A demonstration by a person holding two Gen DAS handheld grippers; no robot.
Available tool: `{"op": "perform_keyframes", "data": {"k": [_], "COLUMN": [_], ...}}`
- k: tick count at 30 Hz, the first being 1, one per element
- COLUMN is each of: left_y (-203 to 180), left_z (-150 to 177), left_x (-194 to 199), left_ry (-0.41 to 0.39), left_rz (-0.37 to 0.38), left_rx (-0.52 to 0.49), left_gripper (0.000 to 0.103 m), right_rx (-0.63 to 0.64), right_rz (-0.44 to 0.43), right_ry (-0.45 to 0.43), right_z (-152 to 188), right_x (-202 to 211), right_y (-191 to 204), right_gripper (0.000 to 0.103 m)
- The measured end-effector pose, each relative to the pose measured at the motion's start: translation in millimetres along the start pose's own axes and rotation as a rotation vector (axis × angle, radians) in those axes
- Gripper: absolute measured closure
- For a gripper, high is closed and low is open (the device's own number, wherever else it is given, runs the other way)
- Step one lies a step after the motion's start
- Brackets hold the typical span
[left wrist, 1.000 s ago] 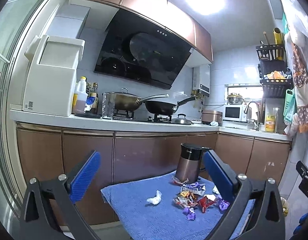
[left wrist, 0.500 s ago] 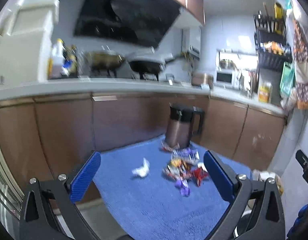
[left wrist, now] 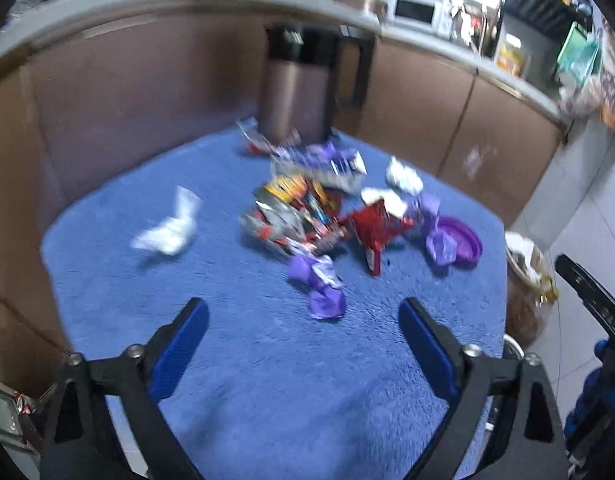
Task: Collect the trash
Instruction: 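Grasp the purple lid with the right tool while the left tool grasps the purple bag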
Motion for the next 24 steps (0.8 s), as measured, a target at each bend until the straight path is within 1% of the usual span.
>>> {"op": "perform_keyframes", "data": {"k": [1, 3, 5, 7, 9, 11, 13, 15, 16, 17, 18, 19, 20, 21, 23, 24], "left_y": [-3.3, -7.1, -8.8, 0.0, 2.8, 6.8, 9.8, 13.5, 12.1, 10.5, 8.7, 7.4, 6.6, 5.8, 5.0, 3.3], "left_z": [-1.1, -3.6, -5.0, -12.9, -12.9, -11.7, -8.2, -10.4, -10.8, -10.2, -9.1, -8.1, -7.0, -5.3, -2.3, -0.1], "left_x": [-12.0, -33.7, -51.9, -82.2, -95.0, -105.0, -112.6, -116.2, -117.0, -117.0, -116.8, -116.4, -115.8, -115.1, -113.2, -107.6], "left_ry": [0.026, 0.07, 0.111, 0.151, 0.178, 0.203, 0.224, 0.224, 0.218, 0.217, 0.217, 0.215, 0.209, 0.206, 0.205, 0.204], "left_rz": [0.008, 0.011, 0.018, 0.025, 0.034, 0.048, 0.075, 0.084, 0.089, 0.099, 0.111, 0.118, 0.119, 0.12, 0.125, 0.128], "left_rx": [-0.004, -0.002, 0.008, 0.02, 0.037, 0.057, 0.078, 0.081, 0.072, 0.069, 0.066, 0.064, 0.06, 0.055, 0.054, 0.057], "left_gripper": [0.019, 0.022, 0.029, 0.033, 0.038, 0.046, 0.052, 0.055, 0.058, 0.064, 0.068, 0.07, 0.071, 0.072, 0.077, 0.077], "right_rx": [0.001, 0.002, -0.003, -0.011, -0.011, -0.019, -0.019, -0.005, 0.003, 0.008, 0.015, 0.02, 0.026, 0.03, 0.033, 0.03], "right_rz": [-0.004, -0.014, -0.031, -0.047, -0.063, -0.085, -0.12, -0.127, -0.132, -0.134, -0.136, -0.136, -0.134, -0.132, -0.133, -0.132], "right_ry": [0.024, 0.059, 0.094, 0.132, 0.165, 0.205, 0.223, 0.238, 0.248, 0.256, 0.267, 0.276, 0.285, 0.287, 0.281, 0.277], "right_z": [-2.2, -6.5, -11.9, -18.4, -21.3, -21.3, -21.9, -21.3, -20.2, -18.9, -16.7, -14.4, -12.2, -10.5, -9.5, -9.4], "right_x": [-15.7, -41.6, -66.6, -95.4, -120.2, -140.7, -154.6, -164.3, -169.2, -172.9, -176.7, -179.5, -181.2, -181.3, -178.5, -175.5], "right_y": [-3.1, -8.3, -12.5, -16.2, -17.2, -17.0, -12.6, -9.6, -7.4, -5.9, -4.4, -3.4, -2.9, -2.5, -1.6, -2.1], "right_gripper": [0.047, 0.049, 0.053, 0.056, 0.06, 0.065, 0.068, 0.073, 0.075, 0.078, 0.083, 0.086, 0.093, 0.095, 0.098, 0.098]}}
Point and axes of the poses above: each gripper's, at about its wrist camera, not at the fingertips, and x roughly against the way its jaws point, y to its left, z to its underside, the point moved 10 cm from there along -x, roughly the way its jaws point, and after that the axes turned 7 degrees about y, right-handed, at the moved point
